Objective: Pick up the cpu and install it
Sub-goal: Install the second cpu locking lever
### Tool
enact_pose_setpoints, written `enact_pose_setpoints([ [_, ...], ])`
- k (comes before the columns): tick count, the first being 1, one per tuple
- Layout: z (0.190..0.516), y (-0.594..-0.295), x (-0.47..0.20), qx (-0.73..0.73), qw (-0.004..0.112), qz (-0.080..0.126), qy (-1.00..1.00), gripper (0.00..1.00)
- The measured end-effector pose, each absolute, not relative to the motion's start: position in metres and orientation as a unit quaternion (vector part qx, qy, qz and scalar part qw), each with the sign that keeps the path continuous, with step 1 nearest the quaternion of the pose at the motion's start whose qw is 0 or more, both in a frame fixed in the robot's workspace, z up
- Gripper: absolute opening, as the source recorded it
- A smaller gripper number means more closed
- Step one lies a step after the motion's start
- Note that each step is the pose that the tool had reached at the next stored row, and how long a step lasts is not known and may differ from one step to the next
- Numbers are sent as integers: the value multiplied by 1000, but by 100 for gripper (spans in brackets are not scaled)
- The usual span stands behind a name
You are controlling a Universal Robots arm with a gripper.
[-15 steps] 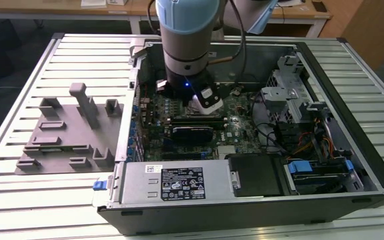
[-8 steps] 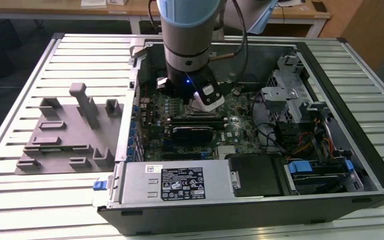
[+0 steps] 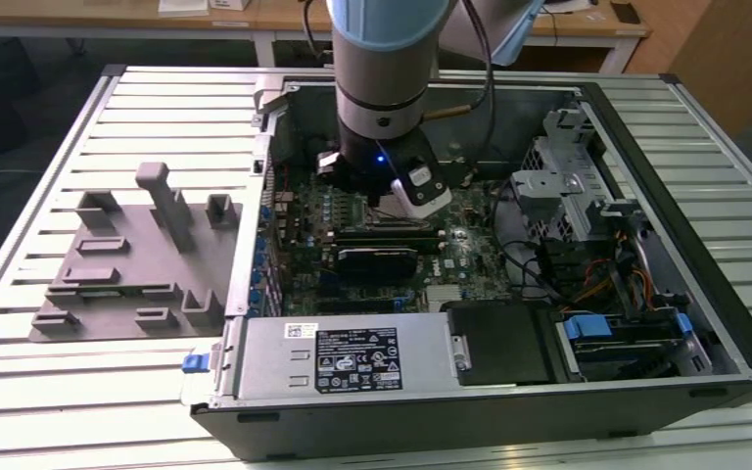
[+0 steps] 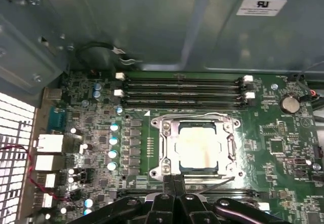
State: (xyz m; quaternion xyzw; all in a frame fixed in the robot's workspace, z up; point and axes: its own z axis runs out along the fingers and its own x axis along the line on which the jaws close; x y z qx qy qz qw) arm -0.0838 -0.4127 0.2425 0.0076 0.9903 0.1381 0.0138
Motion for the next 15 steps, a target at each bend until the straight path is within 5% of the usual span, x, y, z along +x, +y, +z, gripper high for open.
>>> enact_pose_setpoints([
  [15,239,-413,-69,24,8,108,994,11],
])
